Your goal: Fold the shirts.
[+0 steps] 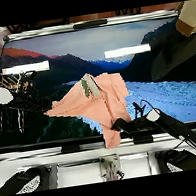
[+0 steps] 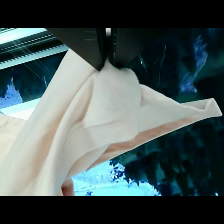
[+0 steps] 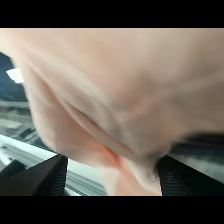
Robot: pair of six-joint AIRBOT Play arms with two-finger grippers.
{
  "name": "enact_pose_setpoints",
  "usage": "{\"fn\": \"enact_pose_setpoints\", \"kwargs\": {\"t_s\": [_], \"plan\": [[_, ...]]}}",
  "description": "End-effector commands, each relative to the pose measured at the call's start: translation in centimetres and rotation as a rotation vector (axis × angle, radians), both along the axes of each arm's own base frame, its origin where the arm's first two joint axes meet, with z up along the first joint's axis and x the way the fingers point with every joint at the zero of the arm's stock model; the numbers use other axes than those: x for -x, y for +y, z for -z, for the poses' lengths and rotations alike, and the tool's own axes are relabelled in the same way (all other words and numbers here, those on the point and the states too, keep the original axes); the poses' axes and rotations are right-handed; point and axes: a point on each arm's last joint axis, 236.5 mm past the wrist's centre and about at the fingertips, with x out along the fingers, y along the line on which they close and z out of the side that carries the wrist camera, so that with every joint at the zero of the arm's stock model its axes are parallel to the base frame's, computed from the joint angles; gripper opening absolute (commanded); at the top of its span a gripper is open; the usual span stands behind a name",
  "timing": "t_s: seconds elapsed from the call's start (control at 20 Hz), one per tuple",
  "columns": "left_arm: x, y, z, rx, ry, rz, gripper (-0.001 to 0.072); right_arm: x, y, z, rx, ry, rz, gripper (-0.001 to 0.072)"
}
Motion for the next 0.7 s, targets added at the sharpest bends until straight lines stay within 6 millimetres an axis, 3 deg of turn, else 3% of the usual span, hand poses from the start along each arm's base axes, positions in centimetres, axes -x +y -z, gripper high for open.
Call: {"fn": "enact_pose_setpoints", "kwargs": {"t_s": [0.0, 0.05, 0.1, 0.2, 0.25, 0.3, 0.35, 0.4, 0.5, 0.6, 0.65], "plan": [[-0.1, 0.0, 0.0, 0.000, -0.002, -0.001, 0.0038, -2.1, 3.8, 0.2, -0.064, -0.071, 0.015, 0.0664], [-0.1, 0.0, 0.0, 0.000, -0.002, -0.001, 0.0038, -3.0, 4.6, -0.6, -0.080, -0.110, -0.014, 0.0435], [-0.1, 0.1, -0.1, -0.002, -0.004, 0.000, 0.0038, -4.1, 5.2, -1.8, -0.099, -0.145, -0.026, 0.0096], [-0.6, 0.3, -1.3, -0.012, -0.030, 0.002, 0.0037, -7.0, 5.9, -6.4, -0.153, -0.286, -0.093, 0.0078], [-1.5, 0.4, -3.4, -0.006, -0.082, -0.003, 0.0037, -8.5, 5.6, -9.8, -0.164, -0.409, -0.166, 0.0078], [-2.7, 0.8, -6.7, 0.005, -0.171, -0.019, 0.0037, -9.8, 4.6, -13.8, -0.156, -0.541, -0.237, 0.0078], [-3.8, 1.3, -11.0, 0.022, -0.278, -0.038, 0.0037, -11.1, 2.8, -18.5, -0.122, -0.679, -0.284, 0.0078], [-4.5, 1.9, -16.7, 0.043, -0.420, -0.063, 0.0037, -12.1, 0.7, -23.6, -0.075, -0.820, -0.302, 0.0078], [-3.4, 3.6, -30.4, 0.085, -0.769, -0.111, 0.0037, -12.6, -4.7, -35.3, 0.084, -1.148, -0.262, 0.0078], [2.1, 4.9, -43.8, 0.152, -1.142, -0.161, 0.0037, -9.7, -9.5, -46.9, 0.270, -1.476, -0.157, 0.0078], [5.7, 5.2, -48.6, 0.221, -1.279, -0.195, 0.0038, -7.2, -11.4, -52.2, 0.333, -1.613, -0.072, 0.0078]]}}
